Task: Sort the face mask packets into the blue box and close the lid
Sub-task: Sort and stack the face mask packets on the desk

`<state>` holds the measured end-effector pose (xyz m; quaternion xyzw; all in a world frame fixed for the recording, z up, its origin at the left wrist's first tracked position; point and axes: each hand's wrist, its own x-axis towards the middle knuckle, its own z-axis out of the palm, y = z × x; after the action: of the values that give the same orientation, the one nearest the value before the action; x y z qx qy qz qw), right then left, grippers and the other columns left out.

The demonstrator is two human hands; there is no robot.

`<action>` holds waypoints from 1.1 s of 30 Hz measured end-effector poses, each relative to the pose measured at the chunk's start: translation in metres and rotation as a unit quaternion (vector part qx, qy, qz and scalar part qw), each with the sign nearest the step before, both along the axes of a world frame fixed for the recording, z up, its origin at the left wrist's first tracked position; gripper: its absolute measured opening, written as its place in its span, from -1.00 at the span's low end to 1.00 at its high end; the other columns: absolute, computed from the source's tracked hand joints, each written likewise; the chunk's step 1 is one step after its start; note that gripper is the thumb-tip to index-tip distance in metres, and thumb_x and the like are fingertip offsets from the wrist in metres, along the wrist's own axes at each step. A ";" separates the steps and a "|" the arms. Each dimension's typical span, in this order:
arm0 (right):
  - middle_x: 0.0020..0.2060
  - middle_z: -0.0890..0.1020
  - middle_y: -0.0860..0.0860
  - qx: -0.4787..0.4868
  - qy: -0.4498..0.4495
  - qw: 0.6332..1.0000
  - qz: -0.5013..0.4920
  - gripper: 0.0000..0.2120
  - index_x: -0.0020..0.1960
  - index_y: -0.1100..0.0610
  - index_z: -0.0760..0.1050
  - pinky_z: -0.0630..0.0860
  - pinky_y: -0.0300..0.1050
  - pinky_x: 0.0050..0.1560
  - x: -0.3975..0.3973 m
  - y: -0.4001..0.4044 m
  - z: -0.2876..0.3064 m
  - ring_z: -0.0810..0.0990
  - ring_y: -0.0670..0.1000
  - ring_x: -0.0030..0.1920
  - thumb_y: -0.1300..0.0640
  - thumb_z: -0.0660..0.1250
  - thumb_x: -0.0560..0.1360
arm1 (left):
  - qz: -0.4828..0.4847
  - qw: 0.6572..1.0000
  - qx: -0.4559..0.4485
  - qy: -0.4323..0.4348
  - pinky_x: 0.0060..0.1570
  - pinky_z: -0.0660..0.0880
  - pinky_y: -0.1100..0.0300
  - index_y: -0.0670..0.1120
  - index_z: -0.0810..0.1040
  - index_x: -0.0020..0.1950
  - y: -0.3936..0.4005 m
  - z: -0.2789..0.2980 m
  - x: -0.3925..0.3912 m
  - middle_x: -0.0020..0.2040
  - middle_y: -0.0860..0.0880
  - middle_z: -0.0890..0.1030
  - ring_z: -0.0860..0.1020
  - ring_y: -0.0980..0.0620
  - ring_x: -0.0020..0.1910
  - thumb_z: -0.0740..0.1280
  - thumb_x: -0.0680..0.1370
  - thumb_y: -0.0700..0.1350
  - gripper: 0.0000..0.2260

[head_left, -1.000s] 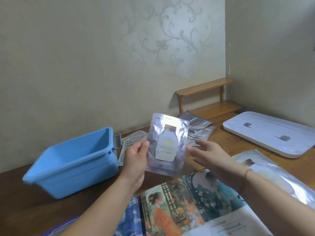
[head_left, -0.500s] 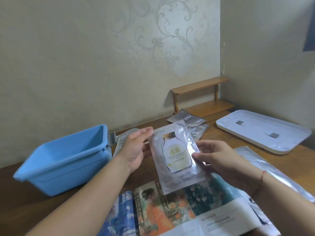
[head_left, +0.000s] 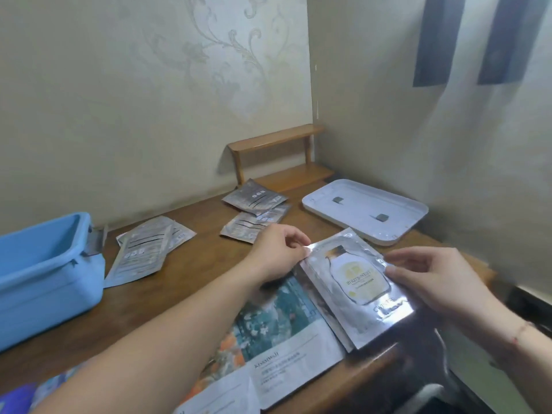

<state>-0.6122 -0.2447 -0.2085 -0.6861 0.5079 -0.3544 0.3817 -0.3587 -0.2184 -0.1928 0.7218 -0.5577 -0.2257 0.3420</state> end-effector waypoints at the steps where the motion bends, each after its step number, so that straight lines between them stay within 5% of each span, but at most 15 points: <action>1: -0.32 0.71 -0.10 -0.010 0.027 1.000 -0.008 -0.84 -0.03 0.01 0.68 0.49 -0.26 -0.31 0.000 -0.002 -0.004 0.64 -0.15 -0.32 0.09 0.53 0.39 | -0.003 1.000 -0.002 -0.024 -0.24 0.40 0.28 0.03 0.68 -0.07 0.000 -0.002 0.000 -0.24 0.09 0.59 0.54 0.13 -0.24 0.46 0.49 -0.11 -0.95; 10: -0.30 0.64 -0.19 -0.125 0.121 0.985 -0.007 -0.85 -0.08 -0.10 0.63 0.47 -0.24 -0.24 0.008 -0.003 -0.014 0.59 -0.18 -0.23 -0.08 0.50 0.38 | 0.009 0.994 -0.003 -0.113 -0.17 0.45 0.24 0.02 0.66 -0.03 0.001 -0.009 0.010 -0.16 0.07 0.63 0.56 0.08 -0.17 0.47 0.49 -0.05 -0.92; 14: -0.10 0.62 -0.23 -0.230 0.196 0.952 -0.055 -0.74 0.00 -0.13 0.61 0.54 -0.08 -0.12 0.005 -0.002 -0.020 0.59 -0.06 -0.06 -0.24 0.31 0.44 | -0.057 0.970 -0.033 -0.233 0.25 0.43 0.08 0.05 0.53 0.30 0.003 -0.014 0.012 0.27 0.07 0.52 0.48 0.06 0.21 0.37 0.56 0.05 -0.68; 18: 0.34 0.46 -0.15 -0.268 0.223 0.933 0.084 -0.36 0.37 -0.04 0.45 0.33 -0.12 0.29 0.004 0.010 -0.025 0.39 -0.08 0.34 -0.41 0.10 0.48 | -0.213 0.938 0.015 -0.275 0.51 0.02 0.09 0.19 0.22 0.54 0.010 -0.007 0.004 0.60 0.17 0.08 0.09 0.18 0.54 0.31 0.52 0.27 -0.38; 20: 0.51 0.17 -0.22 -0.234 0.298 0.914 0.143 -0.18 0.53 -0.12 0.18 0.06 -0.15 0.45 0.003 0.011 -0.028 0.11 -0.17 0.50 -0.53 -0.09 0.41 | -0.236 0.924 0.075 -0.292 0.52 -0.12 0.07 0.24 0.08 0.57 0.010 -0.008 0.000 0.60 0.22 -0.05 -0.02 0.23 0.55 0.29 0.45 0.38 -0.24; 23: 0.50 -0.16 -0.32 -0.196 0.350 0.901 0.166 -0.09 0.56 -0.20 -0.13 -0.20 -0.19 0.49 -0.001 0.007 -0.033 -0.21 -0.28 0.49 -0.60 -0.27 0.31 | -0.228 0.927 0.110 -0.277 0.54 -0.20 0.05 0.27 0.02 0.57 0.010 -0.008 0.000 0.60 0.22 -0.05 -0.06 0.22 0.56 0.31 0.40 0.43 -0.16; 28: 0.46 -0.24 -0.34 -0.218 0.380 0.884 0.167 -0.11 0.53 -0.22 -0.25 -0.26 -0.22 0.46 -0.005 0.006 -0.039 -0.17 -0.30 0.48 -0.60 -0.38 0.29 | -0.236 0.926 0.140 -0.258 0.38 -0.33 0.16 0.22 0.00 0.59 0.010 -0.006 -0.005 0.61 0.16 -0.03 -0.09 0.25 0.51 0.32 0.46 0.34 -0.20; 33: 0.49 -0.08 -0.33 -0.198 0.357 0.900 0.155 -0.13 0.53 -0.24 -0.12 -0.13 -0.16 0.49 -0.003 0.007 -0.040 -0.05 -0.27 0.51 -0.62 -0.31 0.32 | -0.237 0.913 0.127 -0.306 0.52 -0.29 -0.13 0.17 -0.03 0.60 0.019 0.002 0.001 0.62 0.10 -0.09 -0.15 0.14 0.57 0.20 0.50 0.37 -0.24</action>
<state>-0.6153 -0.2380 -0.2488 -0.8980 0.4168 -0.1155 0.0807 -0.3577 -0.1992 -0.1907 0.6392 -0.7567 -0.1373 -0.0034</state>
